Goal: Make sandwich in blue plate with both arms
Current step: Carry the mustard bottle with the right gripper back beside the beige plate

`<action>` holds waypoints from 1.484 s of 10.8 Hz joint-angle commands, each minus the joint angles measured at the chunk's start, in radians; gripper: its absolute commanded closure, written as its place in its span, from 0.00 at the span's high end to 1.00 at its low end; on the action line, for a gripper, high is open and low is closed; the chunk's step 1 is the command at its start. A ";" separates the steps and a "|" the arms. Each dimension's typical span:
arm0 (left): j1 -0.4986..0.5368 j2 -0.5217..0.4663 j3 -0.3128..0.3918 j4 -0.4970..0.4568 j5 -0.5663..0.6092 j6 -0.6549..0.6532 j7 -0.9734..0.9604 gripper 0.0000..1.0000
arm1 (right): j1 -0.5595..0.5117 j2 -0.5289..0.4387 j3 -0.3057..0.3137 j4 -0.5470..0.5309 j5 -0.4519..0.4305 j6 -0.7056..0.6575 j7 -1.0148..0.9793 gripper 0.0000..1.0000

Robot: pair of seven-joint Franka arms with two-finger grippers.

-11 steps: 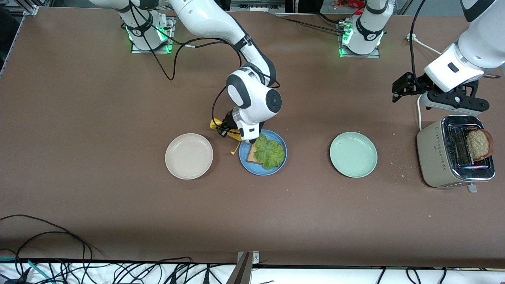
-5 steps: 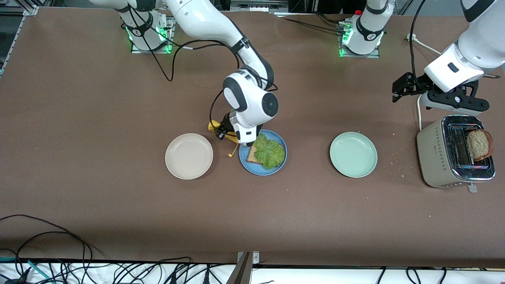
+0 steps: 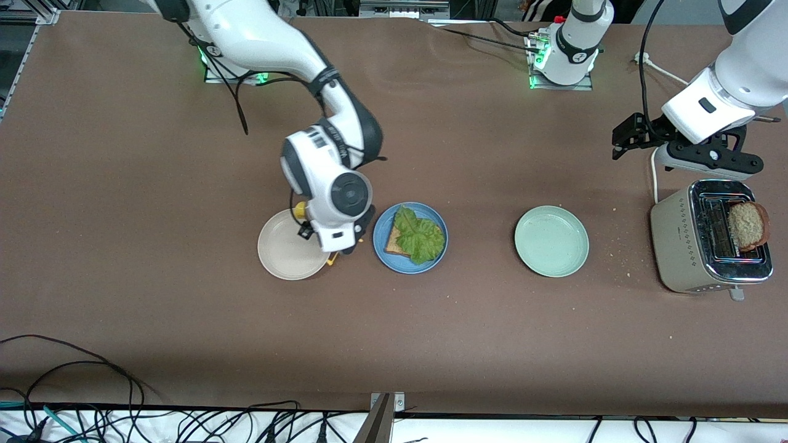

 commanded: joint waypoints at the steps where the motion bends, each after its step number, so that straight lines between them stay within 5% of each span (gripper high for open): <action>1: 0.002 -0.007 0.000 0.009 -0.012 -0.015 0.011 1.00 | -0.222 -0.060 0.178 -0.036 0.010 -0.010 -0.132 0.00; 7: 0.002 -0.007 0.000 0.009 -0.012 -0.015 0.011 1.00 | -0.538 -0.071 0.360 -0.042 0.111 -0.007 -0.406 0.00; 16: 0.002 -0.007 0.000 0.009 -0.012 -0.015 0.011 1.00 | -0.850 0.037 0.364 -0.038 0.489 -0.010 -1.110 0.00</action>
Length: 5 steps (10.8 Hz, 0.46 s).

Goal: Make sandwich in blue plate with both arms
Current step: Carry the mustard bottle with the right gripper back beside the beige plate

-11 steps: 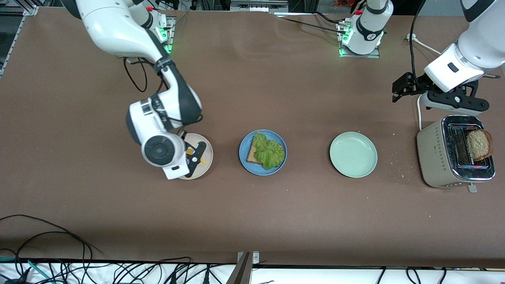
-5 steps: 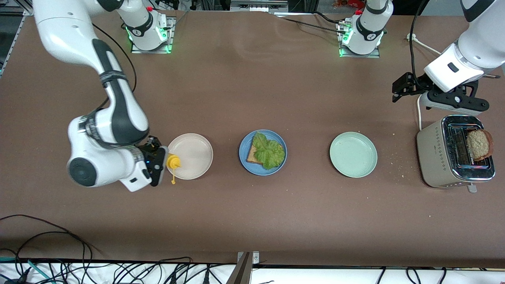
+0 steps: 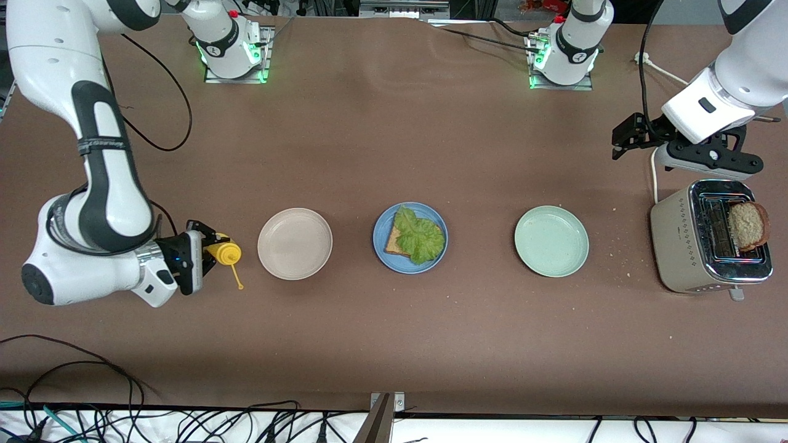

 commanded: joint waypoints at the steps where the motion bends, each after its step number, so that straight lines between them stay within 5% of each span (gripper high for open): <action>1: 0.003 -0.007 0.000 0.008 -0.012 -0.015 0.011 1.00 | -0.079 0.070 0.024 0.004 0.123 -0.005 -0.207 0.00; 5: 0.003 -0.007 0.000 0.008 -0.012 -0.015 0.011 1.00 | -0.132 0.185 0.039 0.018 0.172 0.015 -0.364 0.00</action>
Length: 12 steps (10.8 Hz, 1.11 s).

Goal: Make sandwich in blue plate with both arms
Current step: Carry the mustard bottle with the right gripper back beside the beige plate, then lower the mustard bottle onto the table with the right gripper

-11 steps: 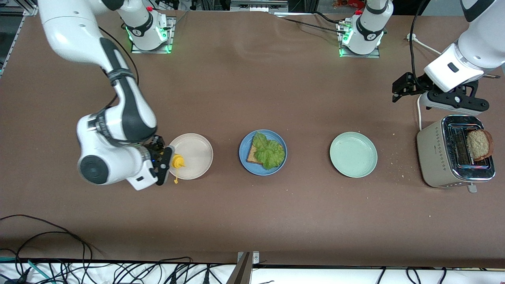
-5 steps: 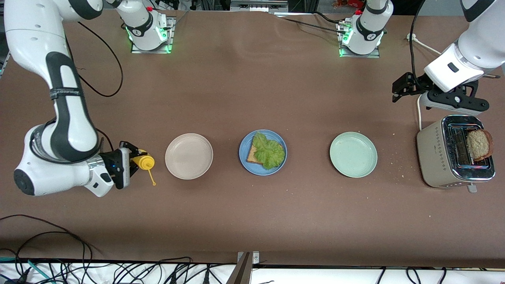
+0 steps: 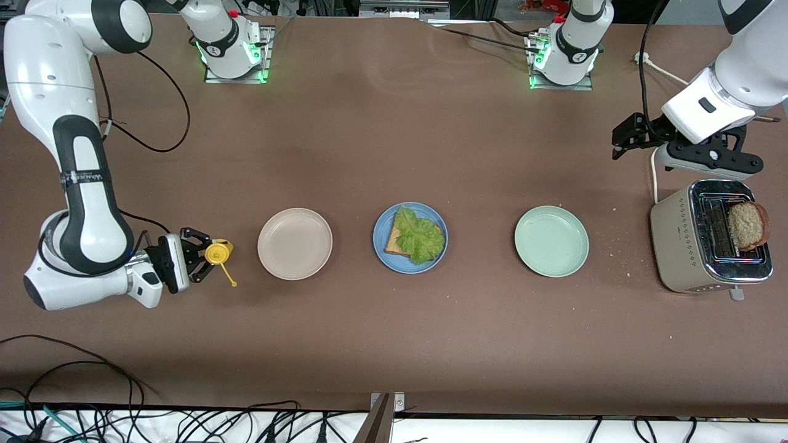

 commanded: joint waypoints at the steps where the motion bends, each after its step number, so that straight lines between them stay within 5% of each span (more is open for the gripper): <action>1: 0.003 -0.007 0.000 0.009 -0.012 -0.015 0.011 1.00 | -0.040 0.090 0.037 0.026 0.067 0.022 -0.112 0.00; 7: 0.003 -0.007 0.000 0.009 -0.012 -0.015 0.012 1.00 | -0.054 0.147 0.038 0.040 0.112 0.062 -0.209 0.00; 9: 0.004 -0.007 0.000 0.009 -0.012 -0.015 0.014 1.00 | -0.060 0.147 0.038 0.040 0.116 0.062 -0.211 0.08; 10: 0.004 -0.007 0.000 0.009 -0.012 -0.015 0.014 1.00 | -0.062 0.147 0.038 0.041 0.131 0.064 -0.218 0.23; 11: 0.004 -0.007 0.000 0.009 -0.012 -0.015 0.014 1.00 | -0.062 0.147 0.040 0.050 0.136 0.071 -0.255 0.48; 12: 0.004 -0.007 0.000 0.009 -0.012 -0.015 0.014 1.00 | -0.062 0.147 0.038 0.053 0.153 0.077 -0.310 0.99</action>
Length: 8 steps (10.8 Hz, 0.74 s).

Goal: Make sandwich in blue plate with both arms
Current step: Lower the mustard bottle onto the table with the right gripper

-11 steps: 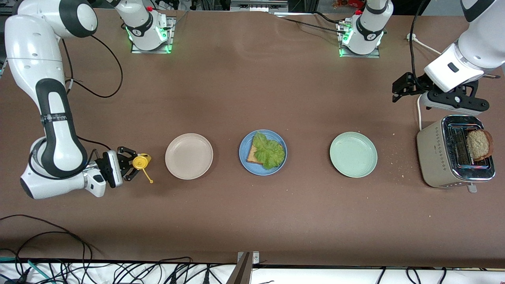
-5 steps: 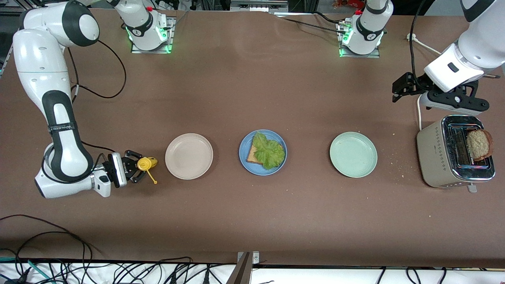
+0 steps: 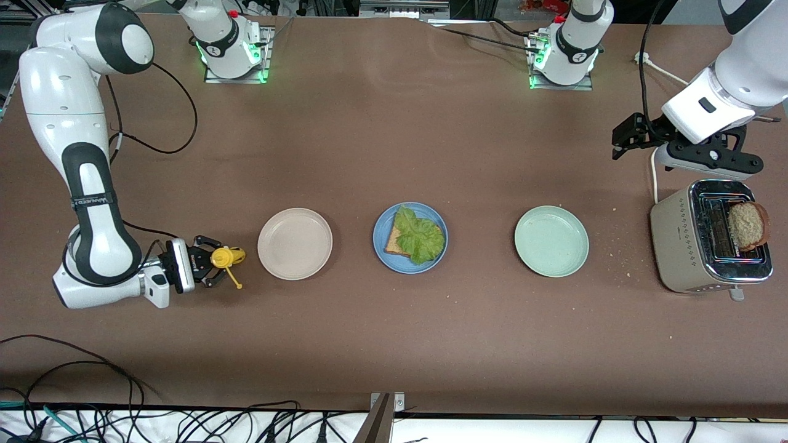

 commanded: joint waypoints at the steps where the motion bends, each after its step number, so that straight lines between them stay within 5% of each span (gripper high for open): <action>1: 0.004 -0.007 0.000 0.009 -0.012 -0.015 0.014 1.00 | -0.014 0.023 0.016 0.039 0.059 0.008 -0.104 1.00; 8: 0.004 -0.007 0.002 0.009 -0.012 -0.015 0.015 1.00 | -0.025 -0.019 -0.007 0.039 -0.013 -0.006 -0.107 1.00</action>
